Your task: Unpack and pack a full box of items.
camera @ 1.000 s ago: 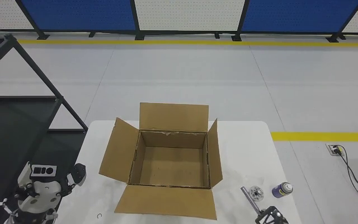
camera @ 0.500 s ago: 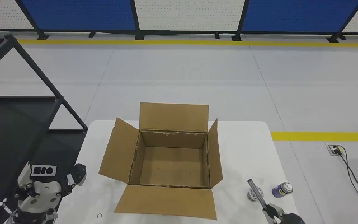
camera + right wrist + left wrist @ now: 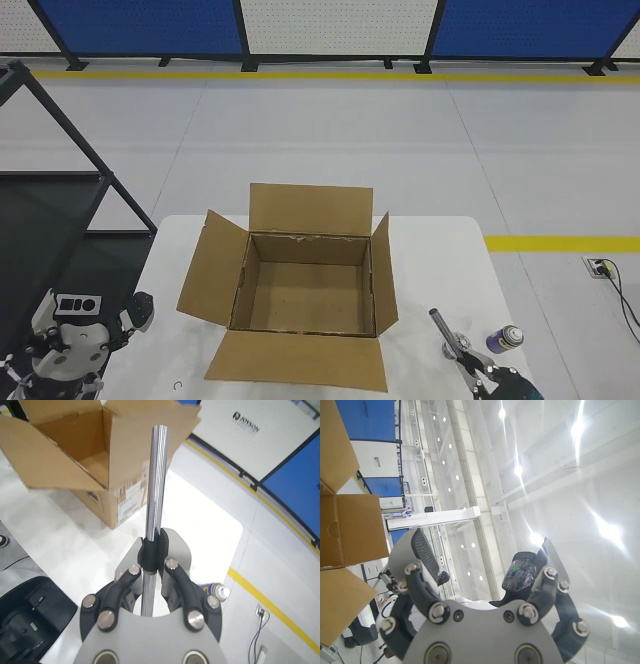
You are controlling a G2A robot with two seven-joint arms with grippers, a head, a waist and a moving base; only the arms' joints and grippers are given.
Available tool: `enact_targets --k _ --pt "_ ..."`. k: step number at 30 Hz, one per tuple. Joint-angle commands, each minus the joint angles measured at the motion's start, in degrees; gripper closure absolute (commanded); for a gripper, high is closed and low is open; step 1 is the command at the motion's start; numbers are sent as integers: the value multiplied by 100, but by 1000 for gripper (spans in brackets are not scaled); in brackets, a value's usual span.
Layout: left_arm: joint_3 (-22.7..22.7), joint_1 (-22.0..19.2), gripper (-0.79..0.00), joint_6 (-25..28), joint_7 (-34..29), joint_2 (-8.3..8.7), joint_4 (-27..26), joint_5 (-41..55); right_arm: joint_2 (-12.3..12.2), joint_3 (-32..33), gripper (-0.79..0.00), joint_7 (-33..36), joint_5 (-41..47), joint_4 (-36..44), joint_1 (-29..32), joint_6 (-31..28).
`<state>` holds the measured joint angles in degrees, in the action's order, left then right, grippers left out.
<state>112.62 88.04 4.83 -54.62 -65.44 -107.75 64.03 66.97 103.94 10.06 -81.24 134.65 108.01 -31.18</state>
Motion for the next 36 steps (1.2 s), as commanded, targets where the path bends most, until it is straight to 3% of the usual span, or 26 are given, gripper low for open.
enact_targets --k 1,6,10,14,21,22,36 --pt "0 0 -785 0 0 0 0 0 -24 -236 0 -231 -178 0 -502 -131" --pt "0 0 -785 0 0 0 0 0 -36 -1252 0 -339 -615 0 -1913 -99" --pt "0 0 -785 0 0 0 0 0 32 -2417 0 181 -731 0 -3142 115" --pt "0 0 -785 0 0 0 0 0 204 -3672 0 1359 -512 0 -4374 737" --pt "0 0 -785 0 0 0 0 0 636 -5383 0 4153 0 0 -5979 2553" --pt "0 0 -785 0 0 0 0 0 666 -5493 0 4404 -6 0 -6064 2639" --pt "0 0 -785 0 0 0 0 0 666 -5493 0 4404 -6 0 -6064 2639"
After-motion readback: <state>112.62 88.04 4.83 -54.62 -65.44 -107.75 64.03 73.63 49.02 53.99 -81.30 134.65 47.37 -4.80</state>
